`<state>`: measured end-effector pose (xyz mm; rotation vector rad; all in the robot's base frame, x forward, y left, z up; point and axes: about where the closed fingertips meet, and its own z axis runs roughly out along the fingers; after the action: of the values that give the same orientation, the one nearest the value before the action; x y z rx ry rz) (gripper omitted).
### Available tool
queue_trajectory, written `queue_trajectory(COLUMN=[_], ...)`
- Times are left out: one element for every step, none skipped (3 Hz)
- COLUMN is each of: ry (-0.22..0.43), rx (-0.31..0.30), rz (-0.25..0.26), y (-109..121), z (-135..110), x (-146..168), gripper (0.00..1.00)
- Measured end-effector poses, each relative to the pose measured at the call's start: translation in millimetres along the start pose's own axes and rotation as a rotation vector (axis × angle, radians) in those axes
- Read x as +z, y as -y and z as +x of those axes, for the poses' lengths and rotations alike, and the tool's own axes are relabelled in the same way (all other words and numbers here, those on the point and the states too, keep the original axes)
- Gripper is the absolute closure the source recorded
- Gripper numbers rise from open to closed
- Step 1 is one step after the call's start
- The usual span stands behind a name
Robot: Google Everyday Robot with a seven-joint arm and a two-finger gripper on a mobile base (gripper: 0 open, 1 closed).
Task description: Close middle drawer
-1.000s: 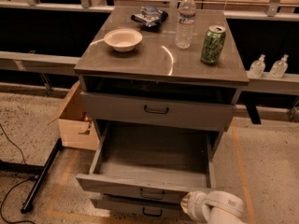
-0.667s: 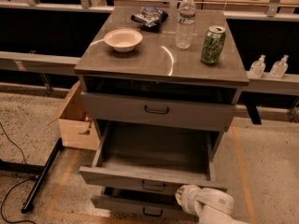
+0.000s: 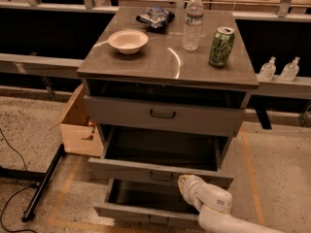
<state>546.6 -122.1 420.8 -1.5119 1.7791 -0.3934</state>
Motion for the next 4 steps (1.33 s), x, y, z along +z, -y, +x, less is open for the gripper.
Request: queue_trajectory(ry=[-0.003, -0.007, -0.006, 0.001], rx=[-0.049, -0.078, -0.095, -0.126], rz=[0.071, 0.111, 0.129, 0.137], y=[33, 54, 65, 76], z=[0, 2, 1, -3], x=[9, 16, 25, 43], gripper=[1.0, 1.0, 1.0, 1.0])
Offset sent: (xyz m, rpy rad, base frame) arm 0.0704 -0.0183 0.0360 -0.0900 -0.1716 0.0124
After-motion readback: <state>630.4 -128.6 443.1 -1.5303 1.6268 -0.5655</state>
